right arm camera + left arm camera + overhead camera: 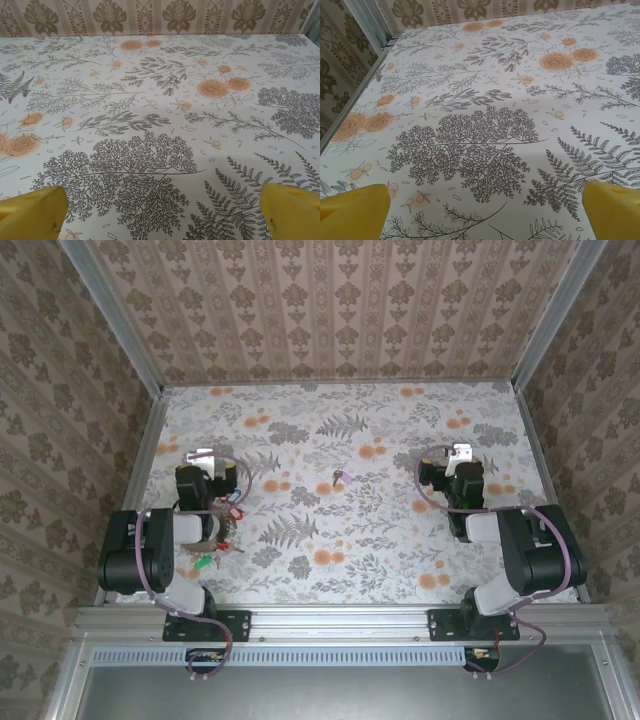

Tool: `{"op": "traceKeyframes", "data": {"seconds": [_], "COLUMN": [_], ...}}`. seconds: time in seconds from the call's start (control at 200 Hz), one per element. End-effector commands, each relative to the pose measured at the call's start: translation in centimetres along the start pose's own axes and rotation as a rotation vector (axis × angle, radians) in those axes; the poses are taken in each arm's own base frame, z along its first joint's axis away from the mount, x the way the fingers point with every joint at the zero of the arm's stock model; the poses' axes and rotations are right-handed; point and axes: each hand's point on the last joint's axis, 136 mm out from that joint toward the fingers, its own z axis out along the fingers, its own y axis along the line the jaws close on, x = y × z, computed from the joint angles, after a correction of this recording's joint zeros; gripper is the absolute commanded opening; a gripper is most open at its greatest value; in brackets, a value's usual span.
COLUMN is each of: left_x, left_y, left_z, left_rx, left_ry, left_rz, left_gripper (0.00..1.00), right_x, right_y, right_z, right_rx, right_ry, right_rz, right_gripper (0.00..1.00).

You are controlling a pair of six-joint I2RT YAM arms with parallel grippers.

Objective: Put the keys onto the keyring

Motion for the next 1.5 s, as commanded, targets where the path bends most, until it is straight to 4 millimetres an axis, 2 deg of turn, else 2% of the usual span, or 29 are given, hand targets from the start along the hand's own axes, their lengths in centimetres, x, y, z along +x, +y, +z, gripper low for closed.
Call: {"op": "traceKeyframes", "data": {"seconds": [0.0, 0.675, 0.995, 1.12, 1.19, 1.22, 1.275, 1.405, 1.495], "left_x": [-0.6, -0.6, -0.9, -1.3, -1.9, -2.1, -2.4, -3.3, -3.1], "left_y": [0.0, 0.0, -1.2, -0.4, 0.4, 0.9, 2.1, 5.0, 5.8], "left_z": [0.1, 0.0, -1.0, -1.7, -2.5, -2.8, -3.2, -5.0, -6.6], "left_rx": [-0.005, -0.007, 0.044, 0.003, -0.03, -0.047, -0.097, -0.239, -0.286], "left_ry": [-0.016, -0.017, -0.074, -0.104, -0.097, -0.083, -0.032, 0.085, 0.174], "left_rz": [-0.019, -0.02, 0.013, -0.007, -0.03, -0.046, -0.093, -0.277, -0.384], "left_gripper": [1.0, 1.0, 1.0, 1.0, 1.0, 1.0, 1.0, 1.0, 1.0], "right_x": [-0.3, -0.4, -0.7, -1.5, -1.8, -3.3, -4.3, -6.3, -7.5], "right_y": [-0.3, -0.2, 0.9, 0.3, -0.2, -0.4, -0.3, 2.1, 5.0], "right_z": [0.1, 0.1, -0.1, -0.4, -0.8, -1.3, -1.6, -2.5, -2.8], "right_rx": [0.013, 0.006, -0.046, -0.004, 0.043, 0.052, 0.058, -0.071, -0.233], "right_ry": [-0.004, -0.005, -0.003, -0.001, 0.083, 0.087, 0.137, 0.186, 0.195], "right_rz": [0.012, 0.015, -0.022, -0.014, -0.003, 0.02, 0.07, 0.202, 0.303], "right_gripper": [0.99, 1.0, 1.0, 1.0, 1.0, 1.0, 1.0, 1.0, 1.0]}}
